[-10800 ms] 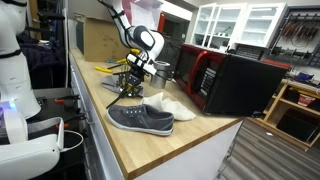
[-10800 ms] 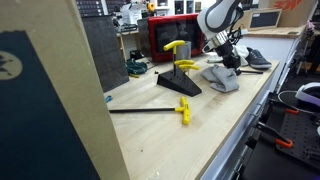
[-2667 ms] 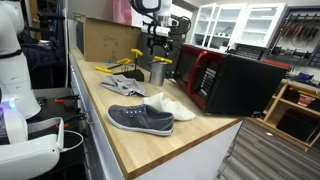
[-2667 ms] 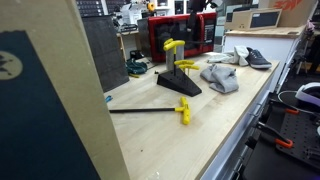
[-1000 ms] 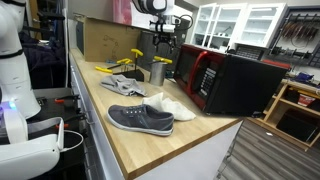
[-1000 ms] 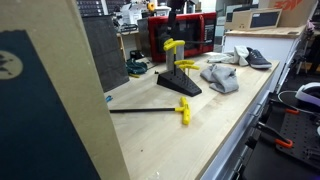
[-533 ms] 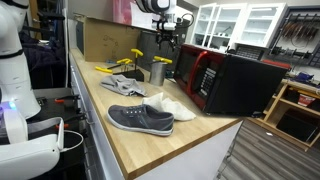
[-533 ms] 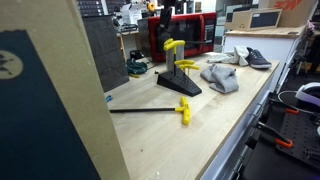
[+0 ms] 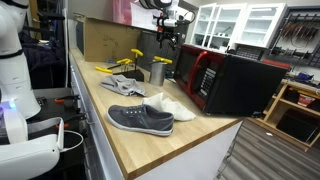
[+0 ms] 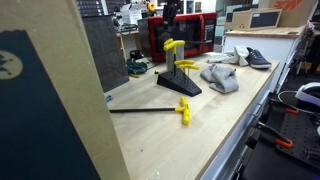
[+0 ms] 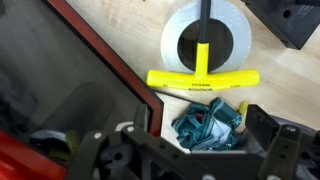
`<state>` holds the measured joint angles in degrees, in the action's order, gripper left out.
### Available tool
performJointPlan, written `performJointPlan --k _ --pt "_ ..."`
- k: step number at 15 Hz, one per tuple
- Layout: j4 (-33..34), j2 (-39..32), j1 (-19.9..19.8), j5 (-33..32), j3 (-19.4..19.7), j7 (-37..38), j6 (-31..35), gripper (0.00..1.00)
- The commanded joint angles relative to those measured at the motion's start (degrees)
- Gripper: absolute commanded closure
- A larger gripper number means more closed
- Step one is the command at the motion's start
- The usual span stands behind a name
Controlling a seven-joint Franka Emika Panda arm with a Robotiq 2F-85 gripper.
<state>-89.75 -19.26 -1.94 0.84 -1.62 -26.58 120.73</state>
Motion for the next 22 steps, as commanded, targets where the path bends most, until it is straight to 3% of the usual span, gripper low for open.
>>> performJointPlan --k 1,22 --pt "-1.9 0.3 -0.9 -0.5 0.0 1.0 -0.5 0.0" --pt "-3.3 -2.0 -3.1 4.6 -3.1 -4.5 -1.4 0.0"
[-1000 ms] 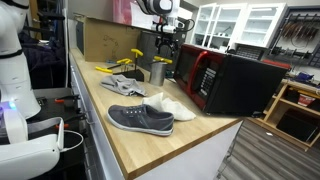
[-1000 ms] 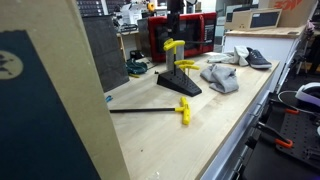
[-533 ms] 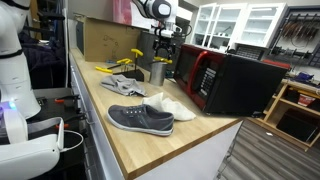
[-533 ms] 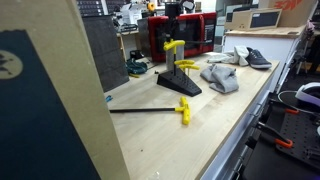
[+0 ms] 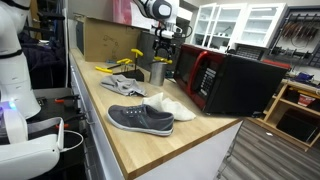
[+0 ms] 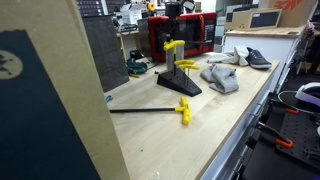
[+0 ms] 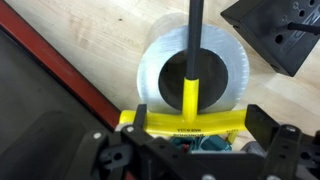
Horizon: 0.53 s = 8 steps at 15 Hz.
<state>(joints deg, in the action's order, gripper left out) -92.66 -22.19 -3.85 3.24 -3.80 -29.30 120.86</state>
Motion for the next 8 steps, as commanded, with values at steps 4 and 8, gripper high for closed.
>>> performJointPlan --k 4,8 --pt "-1.1 2.7 -1.7 3.0 -0.5 -2.0 -3.4 0.0" --pt "-0.8 3.7 -2.2 3.1 -0.1 -1.9 -5.1 0.0"
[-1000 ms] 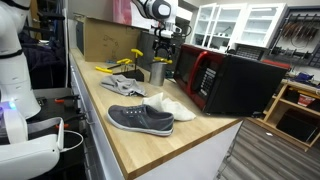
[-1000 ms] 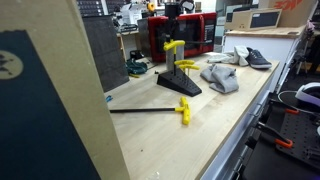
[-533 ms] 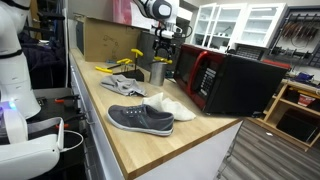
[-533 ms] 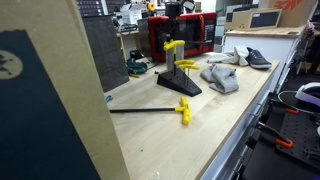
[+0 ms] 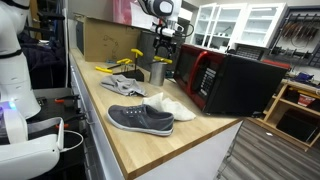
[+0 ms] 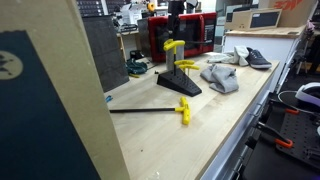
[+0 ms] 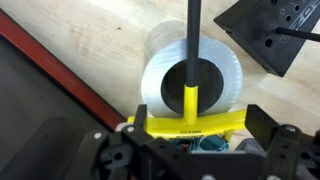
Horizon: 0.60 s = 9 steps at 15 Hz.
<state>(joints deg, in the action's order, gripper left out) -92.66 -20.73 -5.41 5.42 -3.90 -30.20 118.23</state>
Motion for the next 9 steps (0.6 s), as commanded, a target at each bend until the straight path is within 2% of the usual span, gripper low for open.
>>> performJointPlan --k 1,9 --pt "-0.7 2.4 -0.7 0.9 0.0 -1.1 -3.0 0.0" --pt "0.0 -0.2 -0.2 -0.4 -0.1 -6.0 -2.9 0.0"
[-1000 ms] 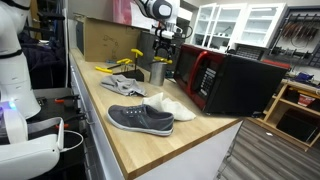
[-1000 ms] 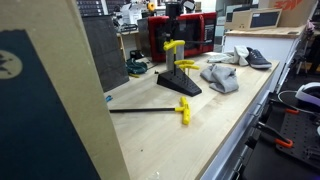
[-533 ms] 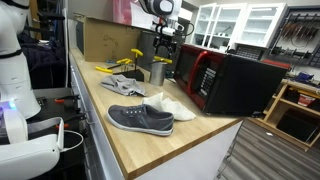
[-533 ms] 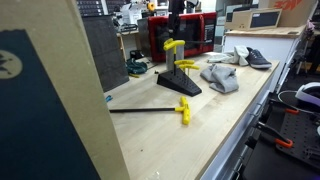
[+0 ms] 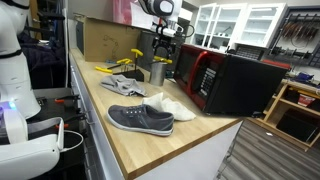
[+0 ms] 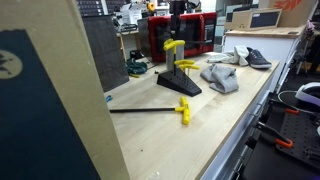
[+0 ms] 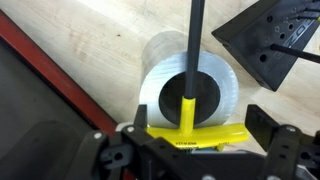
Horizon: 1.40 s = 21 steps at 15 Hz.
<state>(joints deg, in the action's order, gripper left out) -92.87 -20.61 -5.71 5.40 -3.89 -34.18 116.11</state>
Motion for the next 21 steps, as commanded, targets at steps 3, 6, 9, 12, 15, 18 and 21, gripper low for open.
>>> performJointPlan --k 3,6,9,12,15,18,21 --pt "0.6 -1.0 0.1 -0.7 0.0 -3.2 -0.9 0.0" --pt "0.5 -1.1 0.1 -0.9 0.0 -3.6 -0.8 0.26" --pt "0.4 -0.9 0.0 -0.8 0.0 -3.8 -0.9 0.49" --pt "0.1 -0.7 0.0 -0.8 0.1 -3.8 -0.7 0.71" --pt "-0.2 -0.4 -0.1 -0.9 0.2 -3.8 -0.5 0.95" --pt "-0.6 0.0 0.0 -1.3 0.2 -3.9 0.0 0.96" --pt "-1.2 1.1 0.2 -1.6 0.0 -4.3 1.1 0.96"
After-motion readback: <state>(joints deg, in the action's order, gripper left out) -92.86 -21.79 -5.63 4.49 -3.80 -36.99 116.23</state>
